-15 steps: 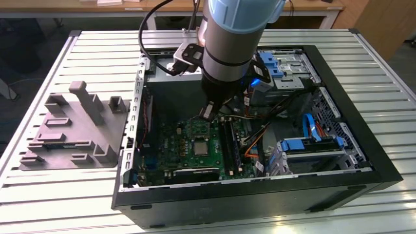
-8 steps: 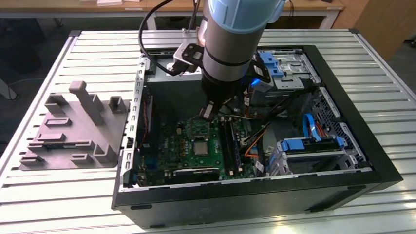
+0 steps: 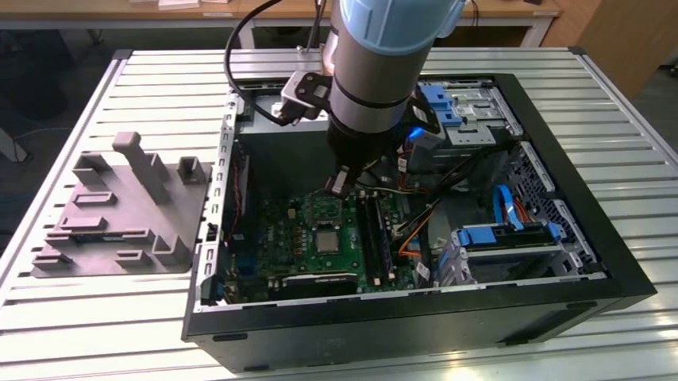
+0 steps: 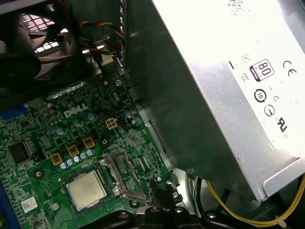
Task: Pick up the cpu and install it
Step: 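Close the cpu cover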
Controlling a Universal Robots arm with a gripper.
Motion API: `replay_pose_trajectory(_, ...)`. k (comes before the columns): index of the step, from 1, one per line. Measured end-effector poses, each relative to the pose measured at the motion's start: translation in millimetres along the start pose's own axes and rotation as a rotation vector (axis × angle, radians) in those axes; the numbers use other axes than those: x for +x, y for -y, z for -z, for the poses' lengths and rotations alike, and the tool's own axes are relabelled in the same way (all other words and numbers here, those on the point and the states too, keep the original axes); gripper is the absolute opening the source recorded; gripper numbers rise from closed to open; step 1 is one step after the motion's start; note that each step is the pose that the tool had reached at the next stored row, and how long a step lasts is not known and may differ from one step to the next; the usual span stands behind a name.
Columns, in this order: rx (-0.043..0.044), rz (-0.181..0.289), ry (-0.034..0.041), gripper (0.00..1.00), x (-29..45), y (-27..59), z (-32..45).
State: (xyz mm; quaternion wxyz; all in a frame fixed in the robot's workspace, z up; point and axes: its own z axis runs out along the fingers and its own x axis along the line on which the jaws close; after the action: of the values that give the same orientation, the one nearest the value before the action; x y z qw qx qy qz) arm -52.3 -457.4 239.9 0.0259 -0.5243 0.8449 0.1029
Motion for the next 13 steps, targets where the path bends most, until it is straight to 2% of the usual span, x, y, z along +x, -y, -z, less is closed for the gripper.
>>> replay_pose_trajectory(13,-0.0018,0.012,-0.0015,0.11,-0.7,-0.7,4.6)
